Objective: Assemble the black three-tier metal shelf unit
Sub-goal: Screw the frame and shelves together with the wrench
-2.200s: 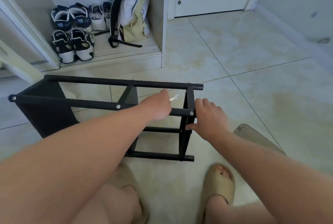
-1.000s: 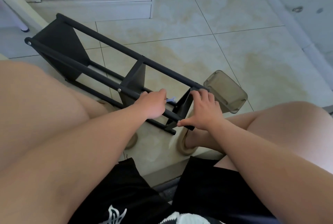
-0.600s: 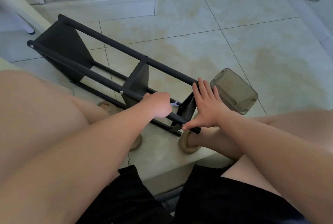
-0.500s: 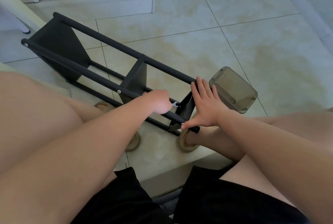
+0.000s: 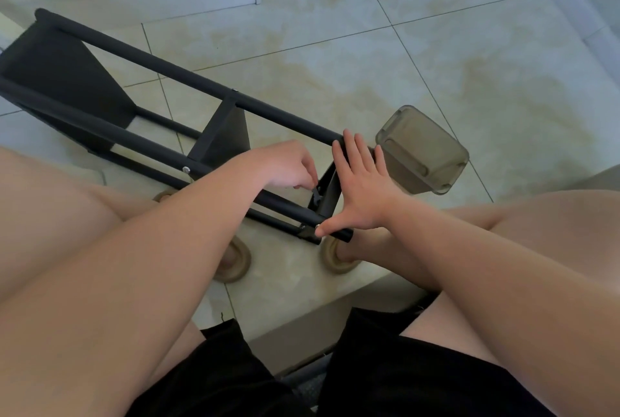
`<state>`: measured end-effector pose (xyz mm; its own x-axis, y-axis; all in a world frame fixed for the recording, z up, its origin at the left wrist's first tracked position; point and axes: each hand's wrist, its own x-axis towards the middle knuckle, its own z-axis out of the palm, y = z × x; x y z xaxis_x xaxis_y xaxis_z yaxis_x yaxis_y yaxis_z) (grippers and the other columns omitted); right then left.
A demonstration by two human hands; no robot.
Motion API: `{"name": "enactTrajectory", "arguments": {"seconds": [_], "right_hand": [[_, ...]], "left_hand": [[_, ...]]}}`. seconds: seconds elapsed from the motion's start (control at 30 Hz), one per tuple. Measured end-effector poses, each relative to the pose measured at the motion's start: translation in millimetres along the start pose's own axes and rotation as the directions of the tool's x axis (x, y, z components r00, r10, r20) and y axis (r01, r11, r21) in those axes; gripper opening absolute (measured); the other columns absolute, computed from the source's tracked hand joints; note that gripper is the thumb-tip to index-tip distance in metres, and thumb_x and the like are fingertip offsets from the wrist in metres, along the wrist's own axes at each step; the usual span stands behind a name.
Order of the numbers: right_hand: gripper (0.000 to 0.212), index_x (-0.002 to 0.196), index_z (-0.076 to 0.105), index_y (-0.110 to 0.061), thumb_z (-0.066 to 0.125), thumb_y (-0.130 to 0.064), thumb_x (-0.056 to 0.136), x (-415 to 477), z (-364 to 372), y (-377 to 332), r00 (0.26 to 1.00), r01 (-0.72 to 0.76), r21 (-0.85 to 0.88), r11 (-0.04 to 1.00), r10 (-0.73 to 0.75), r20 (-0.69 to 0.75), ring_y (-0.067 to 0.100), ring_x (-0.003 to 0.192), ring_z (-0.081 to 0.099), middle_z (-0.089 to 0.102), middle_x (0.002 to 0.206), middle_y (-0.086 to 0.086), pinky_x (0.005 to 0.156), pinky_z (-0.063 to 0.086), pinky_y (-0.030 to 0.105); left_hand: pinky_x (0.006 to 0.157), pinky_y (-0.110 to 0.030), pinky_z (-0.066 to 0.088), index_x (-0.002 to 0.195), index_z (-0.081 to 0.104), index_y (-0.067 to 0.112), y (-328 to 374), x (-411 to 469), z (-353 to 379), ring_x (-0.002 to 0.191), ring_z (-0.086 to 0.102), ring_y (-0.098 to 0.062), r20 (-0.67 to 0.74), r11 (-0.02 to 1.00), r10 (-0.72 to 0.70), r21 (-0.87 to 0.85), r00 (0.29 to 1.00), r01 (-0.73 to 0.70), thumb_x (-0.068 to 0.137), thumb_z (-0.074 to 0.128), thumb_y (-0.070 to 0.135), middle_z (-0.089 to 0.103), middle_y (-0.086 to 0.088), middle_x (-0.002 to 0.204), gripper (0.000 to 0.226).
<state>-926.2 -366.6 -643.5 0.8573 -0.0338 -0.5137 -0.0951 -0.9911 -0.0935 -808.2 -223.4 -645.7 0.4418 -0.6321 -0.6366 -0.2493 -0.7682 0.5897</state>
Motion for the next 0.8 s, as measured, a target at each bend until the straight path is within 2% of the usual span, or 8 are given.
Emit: {"name": "enactTrajectory", "arguments": {"seconds": [0.1,0.17,0.27,0.37,0.47,0.6,0.7,0.8], "right_hand": [[0.159,0.157,-0.021,-0.008,0.061,-0.096,0.052,0.9,0.7,-1.8,1.000,-0.001,0.006,1.000,0.001,-0.007,0.031,0.149,-0.032,-0.034,0.161,0.015,0.119,-0.016,0.054],[0.160,0.157,-0.021,-0.008,0.061,-0.096,0.052,0.9,0.3,-2.8,1.000,-0.002,0.007,1.000,0.002,-0.007,0.032,0.149,-0.032,-0.034,0.161,0.015,0.119,-0.016,0.054],[0.160,0.157,-0.020,-0.008,0.064,-0.094,0.052,0.0,-0.4,-4.9,1.000,-0.007,0.019,1.000,0.007,-0.009,0.032,0.149,-0.031,-0.033,0.162,0.015,0.120,-0.014,0.055],[0.160,0.157,-0.020,-0.008,0.065,-0.093,0.051,-0.4,-0.5,-6.5,1.000,-0.013,0.017,1.000,0.013,-0.012,0.032,0.150,-0.030,-0.032,0.162,0.015,0.121,-0.013,0.056],[0.160,0.157,-0.020,-0.007,0.064,-0.093,0.051,-0.8,-0.8,-7.1,1.000,-0.013,0.016,1.000,0.013,-0.010,0.033,0.150,-0.030,-0.032,0.162,0.015,0.122,-0.013,0.056],[0.161,0.157,-0.019,-0.008,0.065,-0.093,0.051,-0.7,-0.4,-7.1,1.000,-0.014,0.020,1.000,0.015,-0.014,0.033,0.150,-0.029,-0.032,0.162,0.016,0.122,-0.013,0.056],[0.161,0.157,-0.019,-0.007,0.065,-0.093,0.051,-0.5,0.1,-7.4,1.000,-0.013,0.023,1.000,0.014,-0.016,0.033,0.150,-0.029,-0.032,0.162,0.016,0.122,-0.013,0.056],[0.161,0.157,-0.019,-0.007,0.064,-0.094,0.051,-0.3,0.5,-7.7,1.000,-0.012,0.022,1.000,0.013,-0.017,0.033,0.150,-0.030,-0.032,0.162,0.016,0.122,-0.013,0.056]], "left_hand": [[0.084,-0.034,0.058,0.084,0.071,0.027,1.5,0.9,3.4,0.084,0.066,-0.014,-0.004,0.982,-0.043,-0.184,0.999,0.041,0.092,0.063,0.020,0.070,0.001,0.083,0.013],[0.082,-0.031,0.058,0.097,0.070,0.015,3.0,1.8,7.7,0.085,0.070,-0.009,0.023,0.927,-0.103,-0.359,0.994,0.104,0.095,0.062,0.017,0.073,-0.001,0.091,0.009],[0.073,-0.028,0.059,0.116,0.065,0.004,1.8,4.4,15.9,0.084,0.074,-0.014,0.052,0.833,-0.180,-0.524,0.982,0.180,0.095,0.063,0.014,0.075,-0.010,0.097,0.023],[0.070,-0.027,0.058,0.122,0.064,0.005,0.3,7.2,23.4,0.078,0.074,-0.011,-0.015,0.844,-0.211,-0.508,0.977,0.175,0.094,0.066,0.014,0.075,-0.008,0.092,0.030],[0.078,-0.032,0.060,0.123,0.063,0.005,5.3,6.3,25.5,0.078,0.074,-0.013,-0.041,0.846,-0.215,-0.507,0.976,0.165,0.095,0.065,0.013,0.075,-0.008,0.088,0.029],[0.086,-0.037,0.060,0.126,0.060,0.004,12.8,2.2,24.2,0.083,0.075,-0.017,-0.003,0.835,-0.216,-0.519,0.976,0.183,0.100,0.057,0.012,0.074,-0.009,0.088,0.028],[0.087,-0.038,0.059,0.120,0.065,0.005,11.9,3.4,26.4,0.084,0.074,-0.015,-0.013,0.881,-0.184,-0.445,0.983,0.159,0.101,0.055,0.015,0.074,-0.006,0.089,0.023],[0.088,-0.038,0.059,0.105,0.070,0.012,10.1,5.0,27.6,0.082,0.073,-0.013,-0.061,0.911,-0.151,-0.396,0.987,0.115,0.099,0.058,0.016,0.074,-0.002,0.084,0.014]]}}
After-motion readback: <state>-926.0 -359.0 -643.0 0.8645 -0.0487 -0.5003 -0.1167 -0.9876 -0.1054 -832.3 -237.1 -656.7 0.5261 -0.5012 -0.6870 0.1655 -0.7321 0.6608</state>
